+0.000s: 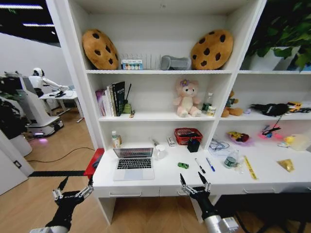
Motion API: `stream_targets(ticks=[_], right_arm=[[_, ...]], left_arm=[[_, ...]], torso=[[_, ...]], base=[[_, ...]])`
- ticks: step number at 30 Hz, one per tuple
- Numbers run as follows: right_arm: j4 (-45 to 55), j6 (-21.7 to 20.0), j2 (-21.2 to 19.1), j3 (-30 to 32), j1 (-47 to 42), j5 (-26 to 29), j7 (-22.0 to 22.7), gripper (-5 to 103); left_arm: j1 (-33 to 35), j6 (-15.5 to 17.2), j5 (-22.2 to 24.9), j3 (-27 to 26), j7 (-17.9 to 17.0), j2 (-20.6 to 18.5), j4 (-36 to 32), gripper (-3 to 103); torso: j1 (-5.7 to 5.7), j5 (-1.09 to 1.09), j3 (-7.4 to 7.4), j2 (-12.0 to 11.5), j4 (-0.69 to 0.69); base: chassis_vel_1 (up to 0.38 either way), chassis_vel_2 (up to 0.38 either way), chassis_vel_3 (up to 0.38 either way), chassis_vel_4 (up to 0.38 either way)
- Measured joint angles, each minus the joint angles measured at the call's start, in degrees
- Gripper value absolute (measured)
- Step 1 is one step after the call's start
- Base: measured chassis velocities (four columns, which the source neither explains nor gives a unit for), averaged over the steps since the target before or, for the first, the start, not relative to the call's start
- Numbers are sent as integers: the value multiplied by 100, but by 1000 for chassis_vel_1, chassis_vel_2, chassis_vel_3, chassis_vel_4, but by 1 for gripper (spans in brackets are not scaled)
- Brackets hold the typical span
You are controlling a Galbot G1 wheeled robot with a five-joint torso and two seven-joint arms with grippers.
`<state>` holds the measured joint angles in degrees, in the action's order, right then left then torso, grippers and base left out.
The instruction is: Organize the objects on the table.
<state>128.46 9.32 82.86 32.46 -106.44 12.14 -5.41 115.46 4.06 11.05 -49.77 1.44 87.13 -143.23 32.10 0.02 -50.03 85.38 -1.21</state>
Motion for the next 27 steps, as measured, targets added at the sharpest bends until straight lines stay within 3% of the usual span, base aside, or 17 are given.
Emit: stream_targets(ticks=[7, 15, 18, 20, 22, 25, 27], right_arm=[[249, -114, -100, 131, -177, 97, 34, 100], [250, -144, -142, 299, -218, 70, 151, 100], [190, -144, -178, 344, -231, 85, 169, 100], [121, -114, -234, 424, -245, 96, 169, 100], [110, -108, -242, 439, -248, 101, 169, 100], [42, -91, -259, 504, -251, 125, 170, 100], [26, -90, -254, 507, -247, 125, 170, 100]], left_arm=[[-70, 67, 50, -157, -217, -150, 0, 100], [-133, 81, 177, -212, -224, -427, 5, 100], [-205, 201, 411, -220, -218, -688, 75, 100], [-370, 327, 759, -344, -285, -1179, 234, 100], [-399, 348, 827, -369, -323, -1282, 265, 100], [-579, 516, 1354, -517, -623, -2019, 463, 100], [-636, 545, 1467, -528, -692, -2179, 515, 100]], torso=[[-8, -3, 3, 3, -2], [-14, -2, 5, 7, -2], [-11, -2, 3, 6, -2], [-7, -3, 2, 4, -2], [-7, -3, 2, 4, -3], [-7, -3, 2, 4, -2], [-7, -2, 2, 4, -2]], base=[[-90, 110, 82, -53], [57, -36, -40, 46], [0, 0, 0, 0], [0, 0, 0, 0], [0, 0, 0, 0], [0, 0, 0, 0], [0, 0, 0, 0]])
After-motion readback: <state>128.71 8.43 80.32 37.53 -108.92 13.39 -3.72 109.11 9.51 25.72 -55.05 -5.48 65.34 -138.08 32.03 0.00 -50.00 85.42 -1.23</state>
